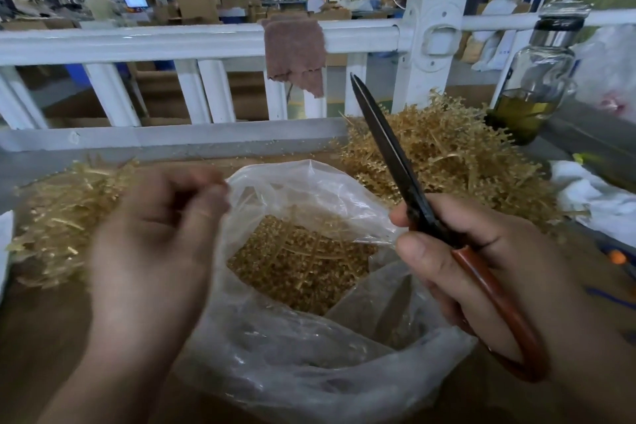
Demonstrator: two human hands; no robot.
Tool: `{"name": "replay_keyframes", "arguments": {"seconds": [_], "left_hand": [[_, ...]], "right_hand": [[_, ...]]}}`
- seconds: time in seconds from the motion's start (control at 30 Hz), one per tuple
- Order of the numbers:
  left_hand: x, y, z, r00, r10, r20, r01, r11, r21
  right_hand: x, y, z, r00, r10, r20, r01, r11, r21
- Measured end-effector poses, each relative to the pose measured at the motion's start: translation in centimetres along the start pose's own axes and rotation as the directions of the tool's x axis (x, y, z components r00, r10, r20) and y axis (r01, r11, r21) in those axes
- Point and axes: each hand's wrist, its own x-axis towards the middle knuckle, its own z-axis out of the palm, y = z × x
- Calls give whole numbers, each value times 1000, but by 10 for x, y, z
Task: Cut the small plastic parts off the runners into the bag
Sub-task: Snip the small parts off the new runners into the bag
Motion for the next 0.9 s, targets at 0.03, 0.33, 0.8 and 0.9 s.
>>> {"name": "replay_keyframes", "arguments": {"seconds": [0.03,0.33,0.8,0.9], "left_hand": [[-3,12,6,988,78,130,-90,992,91],[-23,11,29,839,63,540,-422,701,574],[-17,11,27,904,-123,409,-70,903,425],[-19,14,25,918,-165,361,55,954,296]], "right_hand": [[-1,3,0,1000,-10,12,10,1000,16],[-2,3,3,999,-28,42,26,999,45],[-1,14,10,977,91,194,-55,981,-184],[-1,13,9,976,106,190,-74,983,-169]]}}
